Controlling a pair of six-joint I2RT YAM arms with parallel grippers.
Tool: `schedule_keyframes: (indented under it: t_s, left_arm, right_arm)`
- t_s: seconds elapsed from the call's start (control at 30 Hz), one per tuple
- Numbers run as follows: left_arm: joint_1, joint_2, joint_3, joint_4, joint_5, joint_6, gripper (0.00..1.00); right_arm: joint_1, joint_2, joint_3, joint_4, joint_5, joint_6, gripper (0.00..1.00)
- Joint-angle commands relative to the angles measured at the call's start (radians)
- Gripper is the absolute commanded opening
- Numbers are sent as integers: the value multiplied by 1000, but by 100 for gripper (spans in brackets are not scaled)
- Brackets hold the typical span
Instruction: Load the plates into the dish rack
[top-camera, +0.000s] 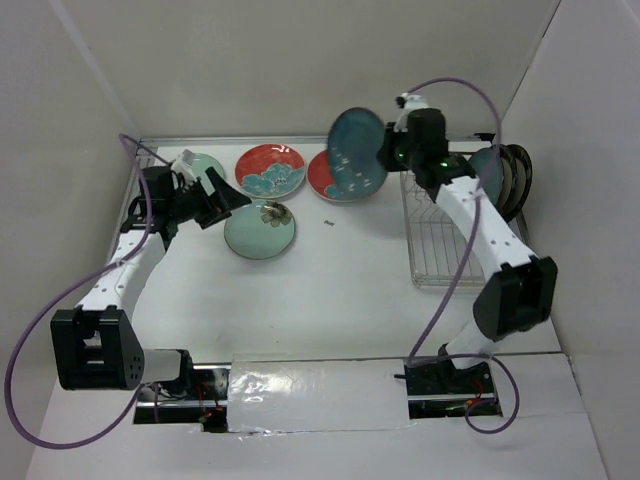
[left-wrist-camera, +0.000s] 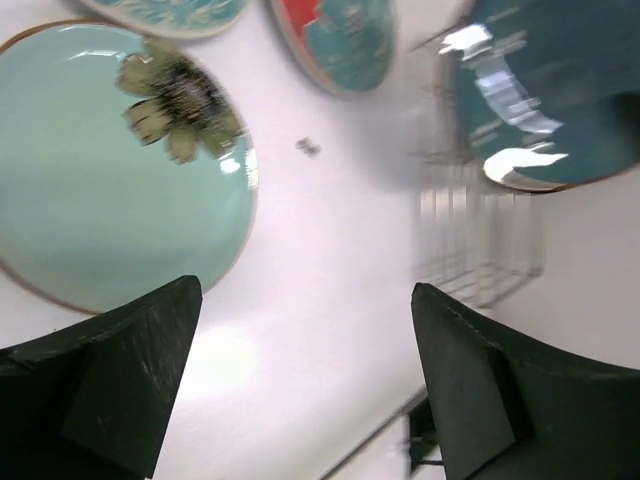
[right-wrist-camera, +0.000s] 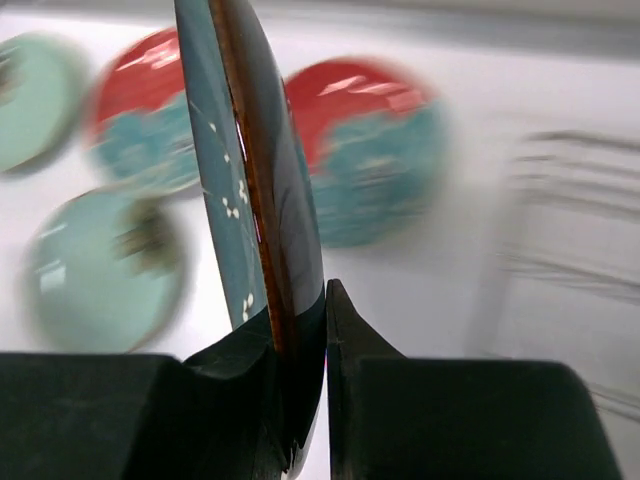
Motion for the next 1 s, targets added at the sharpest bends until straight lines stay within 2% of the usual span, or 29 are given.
schedule_keyframes:
  t_s: [0.0, 0.03, 0.13, 0.27, 0.37, 0.63, 0.97]
  left_arm:
    - [-71, 42, 58, -249, -222, 184, 99]
    - [-100, 56, 70, -271, -296, 195, 99]
    - [-120, 65, 70, -294, -335, 204, 99]
    - [-177, 84, 80, -312, -406, 223, 99]
    - [-177, 84, 71, -323, -415, 233, 99]
    - [-186, 104, 70, -323, -405, 233, 99]
    - [-186, 124, 89, -305, -394, 233, 99]
  right_arm:
    - [-39, -213, 24, 98, 341, -171, 0]
    - [-49, -230, 7, 114, 443, -199, 0]
    - [-99, -274, -54, 175, 577, -286, 0]
    - [-146, -314, -177, 320, 688, -368, 0]
    - [-197, -323, -200, 347, 697, -417, 0]
    - [-375, -304, -243, 401, 588, -440, 0]
    - [-491, -248, -299, 391, 401, -365, 0]
